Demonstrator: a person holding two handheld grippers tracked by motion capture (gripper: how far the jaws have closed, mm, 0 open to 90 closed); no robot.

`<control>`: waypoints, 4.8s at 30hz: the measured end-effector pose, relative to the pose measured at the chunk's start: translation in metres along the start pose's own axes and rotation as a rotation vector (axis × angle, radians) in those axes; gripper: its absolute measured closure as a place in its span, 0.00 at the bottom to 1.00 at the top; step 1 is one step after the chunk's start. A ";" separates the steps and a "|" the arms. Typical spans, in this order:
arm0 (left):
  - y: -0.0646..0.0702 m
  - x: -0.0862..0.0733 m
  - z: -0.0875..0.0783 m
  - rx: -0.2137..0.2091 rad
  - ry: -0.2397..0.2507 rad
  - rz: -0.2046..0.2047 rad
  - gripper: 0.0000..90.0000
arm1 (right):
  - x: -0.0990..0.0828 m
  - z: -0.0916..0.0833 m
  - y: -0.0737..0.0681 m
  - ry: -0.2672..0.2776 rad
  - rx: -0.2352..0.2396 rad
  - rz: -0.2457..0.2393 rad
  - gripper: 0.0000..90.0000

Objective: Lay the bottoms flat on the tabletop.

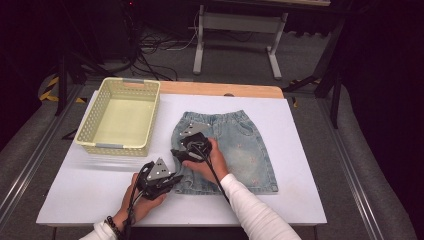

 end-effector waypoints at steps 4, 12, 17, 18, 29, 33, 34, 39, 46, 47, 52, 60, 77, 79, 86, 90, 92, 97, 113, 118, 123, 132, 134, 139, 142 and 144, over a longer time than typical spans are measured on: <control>0.001 0.000 0.003 0.005 -0.007 0.009 0.94 | -0.004 0.004 -0.002 -0.031 0.027 -0.001 0.78; 0.000 0.001 0.004 -0.006 0.000 0.007 0.94 | -0.005 -0.003 -0.003 -0.010 -0.002 -0.015 0.94; 0.004 0.008 0.006 -0.013 0.021 0.022 0.94 | -0.004 -0.014 -0.001 0.022 -0.028 -0.026 0.96; 0.005 0.010 0.007 -0.017 0.025 0.025 0.94 | -0.004 -0.016 0.000 0.026 -0.032 -0.026 0.96; 0.019 0.029 0.017 -0.069 0.057 0.056 0.94 | -0.012 -0.054 0.010 0.112 -0.103 -0.037 0.96; 0.025 0.037 0.022 -0.083 0.071 0.064 0.94 | -0.015 -0.068 0.015 0.142 -0.113 -0.019 0.96; 0.027 0.039 0.023 -0.088 0.077 0.066 0.94 | -0.016 -0.071 0.016 0.150 -0.115 -0.015 0.96; 0.035 0.048 0.031 -0.105 0.091 0.080 0.94 | -0.021 -0.085 0.022 0.180 -0.134 0.006 0.96; 0.039 0.055 0.037 -0.125 0.104 0.082 0.94 | -0.024 -0.095 0.029 0.195 -0.150 0.015 0.96; 0.040 0.056 0.038 -0.125 0.105 0.085 0.94 | -0.024 -0.097 0.030 0.198 -0.152 0.018 0.96; 0.043 0.063 0.041 -0.138 0.120 0.089 0.94 | -0.026 -0.105 0.034 0.212 -0.170 0.029 0.96; 0.050 0.071 0.044 -0.144 0.156 0.092 0.89 | -0.032 -0.127 0.044 0.247 -0.203 0.056 0.96; 0.043 0.066 0.015 -0.144 0.171 0.145 0.13 | -0.058 -0.170 0.071 0.278 -0.291 0.142 0.96; 0.042 0.065 0.018 -0.146 0.157 0.145 0.11 | -0.063 -0.177 0.076 0.282 -0.304 0.158 0.96; 0.044 0.057 0.032 -0.167 0.090 0.137 0.09 | -0.081 -0.191 0.097 0.273 -0.353 0.217 0.96; 0.049 0.052 0.041 -0.181 0.051 0.142 0.09 | -0.092 -0.191 0.108 0.236 -0.379 0.234 0.96; 0.052 0.050 0.046 -0.186 0.044 0.143 0.09 | -0.098 -0.190 0.112 0.215 -0.393 0.241 0.96; 0.062 0.045 0.060 -0.202 -0.012 0.174 0.09 | -0.109 -0.185 0.115 0.163 -0.418 0.225 0.94; 0.067 0.039 0.081 -0.126 -0.107 0.179 0.31 | -0.117 -0.188 0.108 0.137 -0.440 0.187 0.68; 0.067 0.039 0.080 -0.186 -0.118 0.170 0.51 | -0.114 -0.176 0.098 0.101 -0.410 0.133 0.60; 0.066 0.040 0.081 -0.184 -0.112 0.163 0.64 | -0.130 -0.161 0.111 0.008 -0.469 0.152 0.64; 0.061 0.041 0.080 -0.178 -0.117 0.175 0.80 | -0.139 -0.167 0.119 0.018 -0.476 0.190 0.92; 0.060 0.042 0.078 -0.168 -0.125 0.196 0.83 | -0.136 -0.175 0.117 0.047 -0.491 0.188 0.95; 0.051 0.046 0.062 -0.144 -0.106 0.214 0.88 | -0.131 -0.190 0.111 0.104 -0.495 0.197 0.97; 0.047 0.046 0.053 -0.119 -0.108 0.239 0.89 | -0.129 -0.191 0.106 0.111 -0.480 0.196 0.97; 0.047 0.045 0.049 -0.110 -0.110 0.259 0.89 | -0.128 -0.190 0.104 0.113 -0.467 0.200 0.97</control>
Point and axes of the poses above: each handheld gripper's, and its own axes: z roughly forward along the jaws, x roughly out of its top, y roughly to its right, the point moved 5 cm from there along z, roughly forward along the jaws, and after that the axes turned 3 degrees about y, right-handed, at the moved point
